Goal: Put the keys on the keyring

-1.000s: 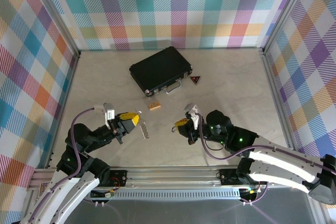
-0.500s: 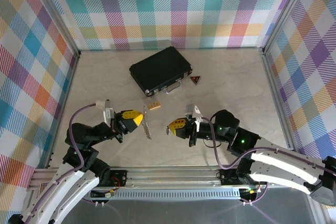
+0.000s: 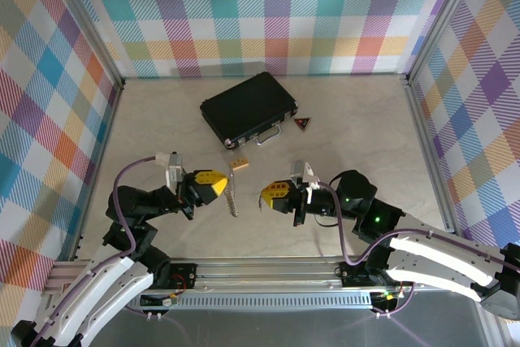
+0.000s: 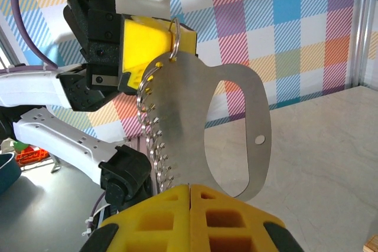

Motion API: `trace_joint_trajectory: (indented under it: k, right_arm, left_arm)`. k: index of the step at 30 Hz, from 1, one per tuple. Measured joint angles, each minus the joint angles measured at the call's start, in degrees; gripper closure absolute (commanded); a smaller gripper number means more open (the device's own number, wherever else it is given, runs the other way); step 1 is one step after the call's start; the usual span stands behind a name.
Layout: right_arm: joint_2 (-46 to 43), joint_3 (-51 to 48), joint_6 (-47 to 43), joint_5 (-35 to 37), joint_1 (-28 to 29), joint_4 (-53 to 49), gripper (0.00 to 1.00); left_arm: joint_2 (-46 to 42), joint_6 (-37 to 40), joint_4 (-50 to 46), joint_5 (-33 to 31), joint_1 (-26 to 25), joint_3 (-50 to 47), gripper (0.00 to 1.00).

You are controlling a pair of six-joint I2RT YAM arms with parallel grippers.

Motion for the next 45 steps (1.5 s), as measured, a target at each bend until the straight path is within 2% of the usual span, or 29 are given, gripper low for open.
trace_joint_trajectory:
  k: [18, 35, 45]
  right_arm:
    - [-0.6, 2.1, 0.7, 5.6, 0.0, -2.8, 1.0]
    - [1.7, 2.1, 1.5, -2.0, 0.0, 3.2, 1.0]
    - [2.2, 2.1, 1.7, -4.7, 0.0, 5.8, 1.0]
  left_arm:
    - [3.5, 6.2, -2.8, -0.5, -5.9, 0.6, 1.0]
    - [3.1, 11.2, -8.3, -2.3, -10.7, 1.6, 1.0]
    - [2.9, 12.4, -9.2, -2.6, -11.2, 1.8, 1.0]
